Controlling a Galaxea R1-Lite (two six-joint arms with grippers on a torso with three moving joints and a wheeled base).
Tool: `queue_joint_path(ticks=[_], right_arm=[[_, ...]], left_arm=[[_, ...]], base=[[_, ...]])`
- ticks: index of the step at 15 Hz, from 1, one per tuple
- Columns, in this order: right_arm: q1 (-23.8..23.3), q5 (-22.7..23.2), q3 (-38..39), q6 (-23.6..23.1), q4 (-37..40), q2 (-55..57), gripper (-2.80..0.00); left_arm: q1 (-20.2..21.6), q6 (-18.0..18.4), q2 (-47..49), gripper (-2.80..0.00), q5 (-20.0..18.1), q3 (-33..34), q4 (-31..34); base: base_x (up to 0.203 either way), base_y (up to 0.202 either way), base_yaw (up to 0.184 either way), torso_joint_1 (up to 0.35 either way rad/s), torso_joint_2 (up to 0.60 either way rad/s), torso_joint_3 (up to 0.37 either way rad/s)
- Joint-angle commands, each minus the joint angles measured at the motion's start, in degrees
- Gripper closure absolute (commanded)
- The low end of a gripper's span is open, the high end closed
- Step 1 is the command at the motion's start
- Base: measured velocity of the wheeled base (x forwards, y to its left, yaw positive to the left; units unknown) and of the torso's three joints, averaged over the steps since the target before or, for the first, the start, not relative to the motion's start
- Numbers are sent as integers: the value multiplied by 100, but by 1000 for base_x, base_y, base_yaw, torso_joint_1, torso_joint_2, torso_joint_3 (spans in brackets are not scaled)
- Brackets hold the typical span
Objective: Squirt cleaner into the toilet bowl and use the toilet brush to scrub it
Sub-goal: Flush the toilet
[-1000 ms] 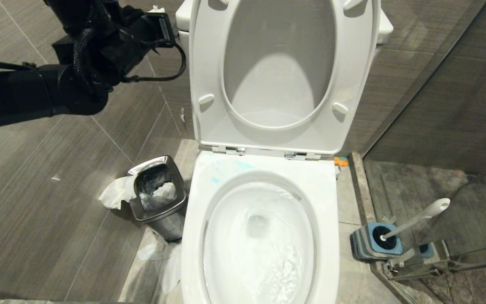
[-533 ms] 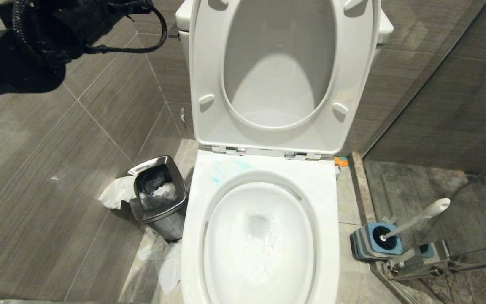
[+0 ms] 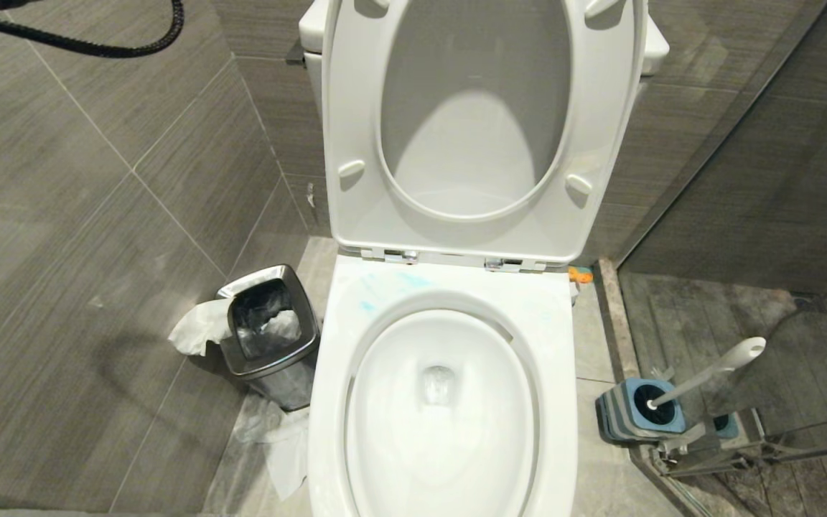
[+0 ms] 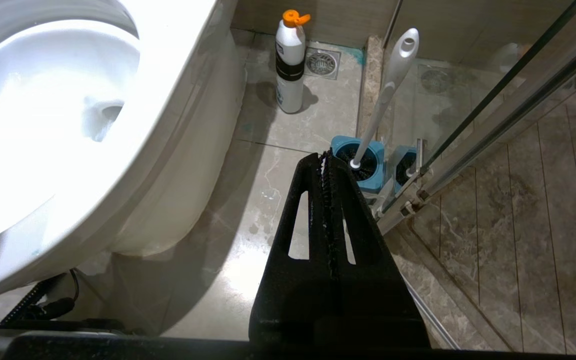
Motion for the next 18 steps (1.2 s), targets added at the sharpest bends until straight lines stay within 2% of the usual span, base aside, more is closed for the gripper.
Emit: queue_joint_path(ticks=[1, 4, 5, 8, 9, 11, 12, 15, 18], right_arm=[[2, -3, 2, 0, 2, 5, 0], [2, -3, 2, 0, 2, 5, 0], [2, -3, -6, 0, 2, 5, 0], [2, -3, -6, 0, 2, 5, 0], [2, -3, 2, 0, 2, 5, 0], [2, -3, 2, 0, 2, 5, 0], [2, -3, 2, 0, 2, 5, 0], [2, -3, 2, 0, 2, 5, 0], [2, -3, 2, 0, 2, 5, 0]], left_arm=[[100, -129, -527, 0, -561, 326, 374], [219, -237, -592, 0, -1424, 489, 374], [363, -280, -582, 0, -1807, 491, 372], [807, -574, -508, 0, -3265, 497, 217], [874, -790, -411, 0, -3537, 502, -62], [916, -1265, -242, 0, -3679, 504, -610], [918, -1362, -185, 0, -3676, 499, -862], [981, -1353, 221, 0, -3421, 464, -1383], [1106, -1375, 886, 0, -2937, 363, -2676]], base=[[0, 0, 0, 0, 0, 0], [0, 0, 0, 0, 0, 0], [0, 0, 0, 0, 0, 0], [0, 0, 0, 0, 0, 0], [0, 0, 0, 0, 0, 0], [0, 0, 0, 0, 0, 0], [0, 0, 0, 0, 0, 0], [0, 0, 0, 0, 0, 0], [0, 0, 0, 0, 0, 0]])
